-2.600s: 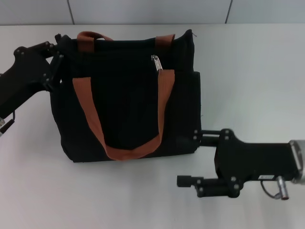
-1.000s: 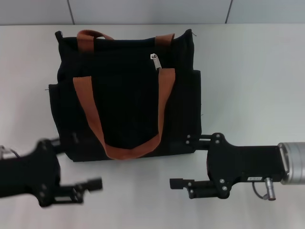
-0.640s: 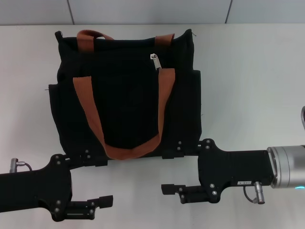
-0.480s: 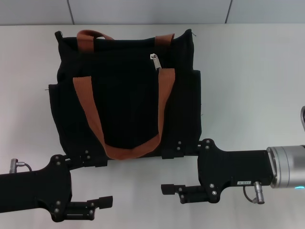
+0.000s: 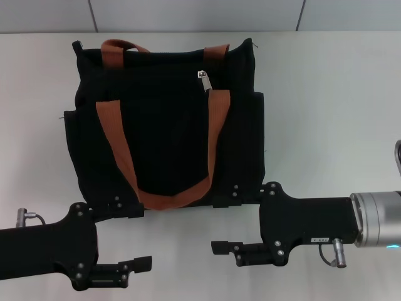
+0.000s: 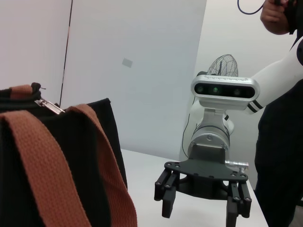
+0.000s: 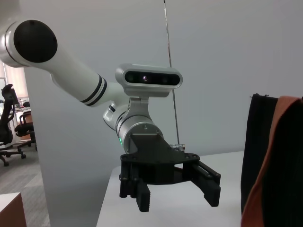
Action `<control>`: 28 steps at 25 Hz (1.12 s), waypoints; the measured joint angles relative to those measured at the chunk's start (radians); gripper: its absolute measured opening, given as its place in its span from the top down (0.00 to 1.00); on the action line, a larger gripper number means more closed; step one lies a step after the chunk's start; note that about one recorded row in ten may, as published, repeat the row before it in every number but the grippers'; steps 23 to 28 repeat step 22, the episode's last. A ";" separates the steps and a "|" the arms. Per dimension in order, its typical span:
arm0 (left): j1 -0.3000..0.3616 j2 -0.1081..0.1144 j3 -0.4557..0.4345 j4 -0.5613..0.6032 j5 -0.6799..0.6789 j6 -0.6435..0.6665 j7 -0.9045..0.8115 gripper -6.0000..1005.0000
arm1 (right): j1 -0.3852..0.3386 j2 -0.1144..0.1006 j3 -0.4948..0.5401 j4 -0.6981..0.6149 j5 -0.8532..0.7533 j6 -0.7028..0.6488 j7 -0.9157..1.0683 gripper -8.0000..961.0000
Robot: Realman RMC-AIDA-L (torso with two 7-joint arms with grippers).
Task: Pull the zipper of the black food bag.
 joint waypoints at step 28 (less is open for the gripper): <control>-0.011 -0.001 0.007 0.000 0.000 0.001 0.000 0.17 | 0.000 0.000 0.007 0.007 0.003 0.003 -0.012 0.28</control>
